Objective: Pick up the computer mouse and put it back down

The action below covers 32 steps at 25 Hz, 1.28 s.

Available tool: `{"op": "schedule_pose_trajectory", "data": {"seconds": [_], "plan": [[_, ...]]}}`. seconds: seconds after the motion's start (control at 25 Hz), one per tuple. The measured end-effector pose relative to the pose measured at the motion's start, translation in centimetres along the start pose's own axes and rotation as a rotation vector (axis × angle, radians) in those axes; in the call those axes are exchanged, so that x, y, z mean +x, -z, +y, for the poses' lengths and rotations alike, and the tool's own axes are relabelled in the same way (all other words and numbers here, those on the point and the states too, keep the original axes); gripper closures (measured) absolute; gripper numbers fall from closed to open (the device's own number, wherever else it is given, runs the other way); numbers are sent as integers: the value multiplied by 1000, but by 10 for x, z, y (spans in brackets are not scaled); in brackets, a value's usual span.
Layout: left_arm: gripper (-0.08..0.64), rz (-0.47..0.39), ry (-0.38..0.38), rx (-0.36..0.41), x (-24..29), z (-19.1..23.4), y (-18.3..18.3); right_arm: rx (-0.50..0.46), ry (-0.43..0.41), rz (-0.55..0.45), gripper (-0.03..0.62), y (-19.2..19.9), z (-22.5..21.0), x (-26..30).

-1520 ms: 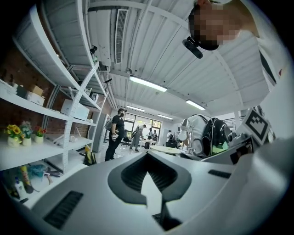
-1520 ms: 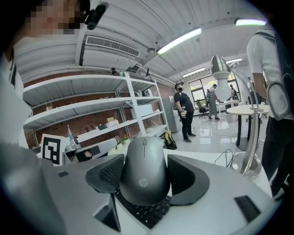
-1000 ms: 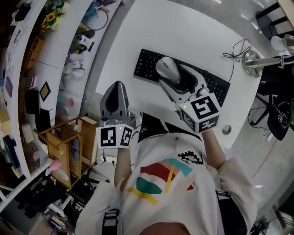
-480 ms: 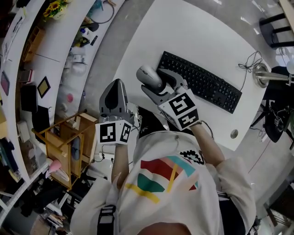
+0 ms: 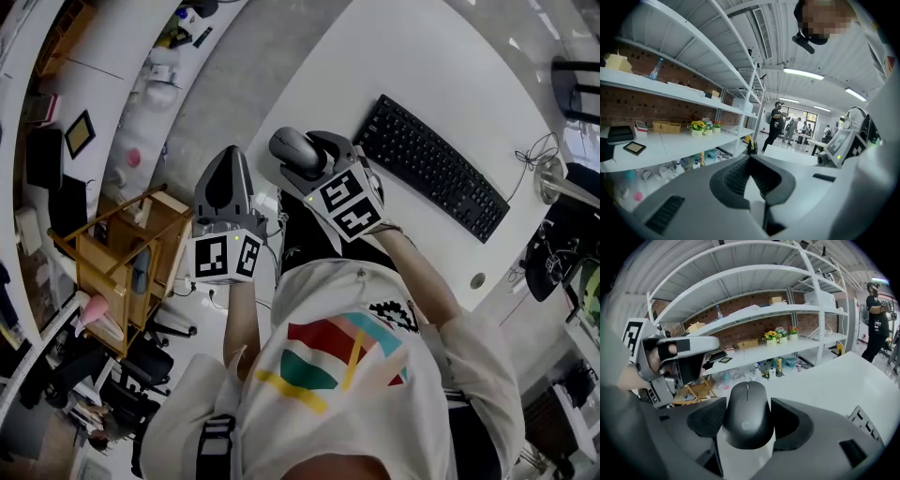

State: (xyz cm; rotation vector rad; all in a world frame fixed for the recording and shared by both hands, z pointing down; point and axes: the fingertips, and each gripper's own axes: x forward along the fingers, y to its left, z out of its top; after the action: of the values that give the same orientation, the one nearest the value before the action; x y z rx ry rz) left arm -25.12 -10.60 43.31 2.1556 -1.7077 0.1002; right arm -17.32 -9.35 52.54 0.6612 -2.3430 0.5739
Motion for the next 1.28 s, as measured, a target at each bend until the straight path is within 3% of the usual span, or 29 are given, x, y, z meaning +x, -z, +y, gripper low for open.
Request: {"op": "schedule_pose_trajectory", "data": {"seconds": [0.28,0.68,0.88,1.12,1.28], "plan": [[515,34,-31,-35,-8,23,14,-22,13,47,288,9,1,26],[517,40,1,-40,-8,21,16,-109,64,93,288,20,0,34],[515,52,25,45,-8,10,11,-132,48,89,288,19,3,31],[515,20,60,64,0,-6,-3,-81,15,-46,288,-16,8,10],[515,-21,112,74,6,-28,-22,12,36,-149,288,-44,3,-25]]}}
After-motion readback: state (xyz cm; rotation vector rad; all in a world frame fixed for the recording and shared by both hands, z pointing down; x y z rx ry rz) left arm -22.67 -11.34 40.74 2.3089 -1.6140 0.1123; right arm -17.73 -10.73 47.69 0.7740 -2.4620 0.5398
